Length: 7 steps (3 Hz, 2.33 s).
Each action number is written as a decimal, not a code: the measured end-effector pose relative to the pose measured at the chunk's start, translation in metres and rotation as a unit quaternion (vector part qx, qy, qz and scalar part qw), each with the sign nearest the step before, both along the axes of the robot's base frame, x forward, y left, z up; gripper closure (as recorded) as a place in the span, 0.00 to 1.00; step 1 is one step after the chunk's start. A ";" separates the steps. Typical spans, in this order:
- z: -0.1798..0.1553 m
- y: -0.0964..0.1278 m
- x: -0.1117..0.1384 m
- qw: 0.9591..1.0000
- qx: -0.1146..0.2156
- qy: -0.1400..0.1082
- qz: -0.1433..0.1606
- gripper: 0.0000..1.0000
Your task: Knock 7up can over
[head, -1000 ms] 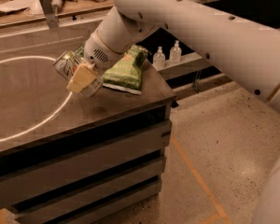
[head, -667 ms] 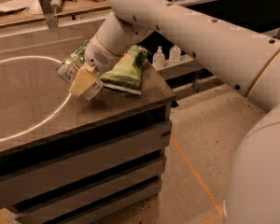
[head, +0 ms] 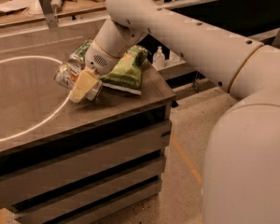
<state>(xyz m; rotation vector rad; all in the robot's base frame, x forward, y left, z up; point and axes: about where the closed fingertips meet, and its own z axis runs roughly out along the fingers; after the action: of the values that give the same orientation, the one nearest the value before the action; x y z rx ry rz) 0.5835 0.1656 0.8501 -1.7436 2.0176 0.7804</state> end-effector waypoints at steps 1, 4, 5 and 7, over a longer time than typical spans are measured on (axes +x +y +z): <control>-0.001 0.013 0.001 0.999 -0.033 -0.015 0.013 0.00; 0.018 0.045 0.002 0.991 -0.094 -0.086 0.034 0.00; 0.042 0.039 -0.004 0.991 -0.064 -0.111 0.041 0.00; 0.082 -0.007 -0.021 0.987 0.018 -0.142 0.075 0.00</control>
Offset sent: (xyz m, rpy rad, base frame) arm 0.0051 0.0446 0.0099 -0.2280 -0.1508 0.0712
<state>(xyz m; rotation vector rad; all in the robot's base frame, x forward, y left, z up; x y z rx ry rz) 0.5626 0.1584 0.9318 -1.8836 1.6918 0.5706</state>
